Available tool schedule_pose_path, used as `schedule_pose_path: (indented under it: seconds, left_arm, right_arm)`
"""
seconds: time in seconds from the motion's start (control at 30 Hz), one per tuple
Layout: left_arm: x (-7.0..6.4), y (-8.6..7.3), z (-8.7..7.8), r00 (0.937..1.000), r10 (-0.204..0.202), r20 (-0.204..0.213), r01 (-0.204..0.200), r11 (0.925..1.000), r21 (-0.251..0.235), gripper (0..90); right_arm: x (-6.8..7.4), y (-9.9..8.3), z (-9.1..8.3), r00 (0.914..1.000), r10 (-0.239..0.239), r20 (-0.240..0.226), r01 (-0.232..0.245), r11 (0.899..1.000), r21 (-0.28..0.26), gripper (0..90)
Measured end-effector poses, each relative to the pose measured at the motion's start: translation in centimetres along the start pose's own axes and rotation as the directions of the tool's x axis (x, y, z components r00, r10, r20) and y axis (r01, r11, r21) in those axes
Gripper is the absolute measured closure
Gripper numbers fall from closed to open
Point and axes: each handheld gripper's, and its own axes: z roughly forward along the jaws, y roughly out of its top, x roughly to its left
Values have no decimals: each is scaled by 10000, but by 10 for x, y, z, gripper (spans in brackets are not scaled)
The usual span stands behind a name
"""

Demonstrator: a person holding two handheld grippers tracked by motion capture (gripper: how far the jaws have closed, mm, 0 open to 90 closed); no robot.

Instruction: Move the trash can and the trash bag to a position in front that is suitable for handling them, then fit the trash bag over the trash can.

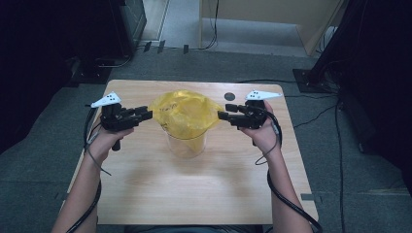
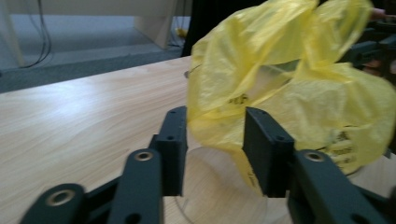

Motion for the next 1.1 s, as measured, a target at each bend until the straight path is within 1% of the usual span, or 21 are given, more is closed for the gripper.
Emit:
schedule_pose_path:
  seconds: [0.03, 0.07, 0.1, 0.13, 0.17, 0.2, 0.27, 0.3, 0.33, 0.37, 0.4, 0.43, 0.5, 0.63, 0.7, 0.73, 0.8, 0.87, 0.97, 1.03, 1.1]
  left_arm:
    - [-2, 1, -1, 9999, 167, -7, -167, 9998, -95, 523]
    - [-3, 3, -2, 9997, 259, -8, -259, 9995, -170, 499]
    - [-4, 4, -2, 9997, 261, 7, -261, 9994, -223, 495]
    - [-6, 7, -2, 9994, 355, 14, -355, 9989, -290, 492]
    - [-6, 7, -2, 9994, 355, 14, -355, 9989, -290, 498]
    - [-8, 9, -2, 9989, 468, 9, -467, 9985, -293, 498]
    - [-11, 11, -1, 9981, 610, -32, -610, 9978, -251, 575]
    - [-12, 12, -1, 9974, 707, -101, -709, 9972, -225, 599]
    - [-13, 13, -1, 9973, 725, -153, -728, 9972, -186, 626]
    - [-13, 13, -2, 9971, 736, -188, -740, 9970, -229, 665]
    - [-15, 15, -3, 9966, 781, -275, -790, 9964, -305, 670]
    - [-15, 17, -4, 9966, 792, -232, -800, 9961, -366, 701]
    - [-18, 19, -4, 9965, 824, -128, -828, 9959, -352, 704]
    - [-24, 21, 2, 9939, 1104, -10, -1104, 9938, -114, 693]
    - [-26, 21, 6, 9926, 1209, -58, -1209, 9927, -16, 670]
    - [-27, 21, 8, 9926, 1211, -61, -1211, 9926, 29, 666]
    - [-27, 21, 12, 9935, 1141, -33, -1140, 9933, 205, 665]
    - [-27, 20, 17, 9921, 1252, -20, -1251, 9916, 327, 646]
    - [-27, 21, 23, 9904, 1380, -69, -1376, 9894, 454, 626]
    - [-27, 22, 26, 9917, 1285, -57, -1282, 9909, 420, 618]
    - [-27, 23, 29, 9921, 1252, 20, -1252, 9913, 401, 615]
  right_arm:
    - [1, 1, -1, 9999, 20, -112, -21, 9999, -135, 408]
    - [2, 3, -2, 9998, -83, -177, 78, 9995, -291, 397]
    - [3, 4, -3, 9998, -125, -183, 117, 9990, -436, 407]
    - [5, 6, -3, 9997, -163, -157, 153, 9979, -635, 443]
    - [5, 6, -3, 9997, -163, -157, 153, 9979, -635, 443]
    - [6, 6, -3, 9997, -208, -110, 199, 9971, -728, 489]
    - [8, 8, -2, 9993, -367, -70, 359, 9954, -892, 567]
    - [8, 9, -2, 9991, -422, -85, 413, 9953, -875, 607]
    - [10, 9, -2, 9987, -499, -54, 493, 9951, -859, 628]
    - [11, 10, -2, 9981, -624, 12, 622, 9942, -875, 674]
    - [12, 10, -2, 9977, -682, 53, 684, 9937, -884, 704]
    - [13, 12, -3, 9972, -750, 46, 751, 9928, -929, 742]
    - [15, 13, -3, 9963, -862, 13, 859, 9912, -1009, 790]
    - [20, 15, 2, 9934, -1143, -104, 1130, 9898, -872, 790]
    - [22, 16, 4, 9909, -1337, -145, 1321, 9881, -784, 767]
    - [24, 17, 6, 9890, -1469, -172, 1452, 9866, -745, 737]
    - [25, 17, 9, 9873, -1574, -211, 1558, 9857, -650, 670]
    - [27, 17, 14, 9843, -1753, -214, 1740, 9834, -521, 597]
    - [28, 17, 18, 9839, -1761, -295, 1750, 9838, -383, 590]
    - [28, 17, 20, 9832, -1797, -330, 1789, 9835, -279, 586]
    - [29, 17, 22, 9831, -1786, -394, 1780, 9839, -187, 562]
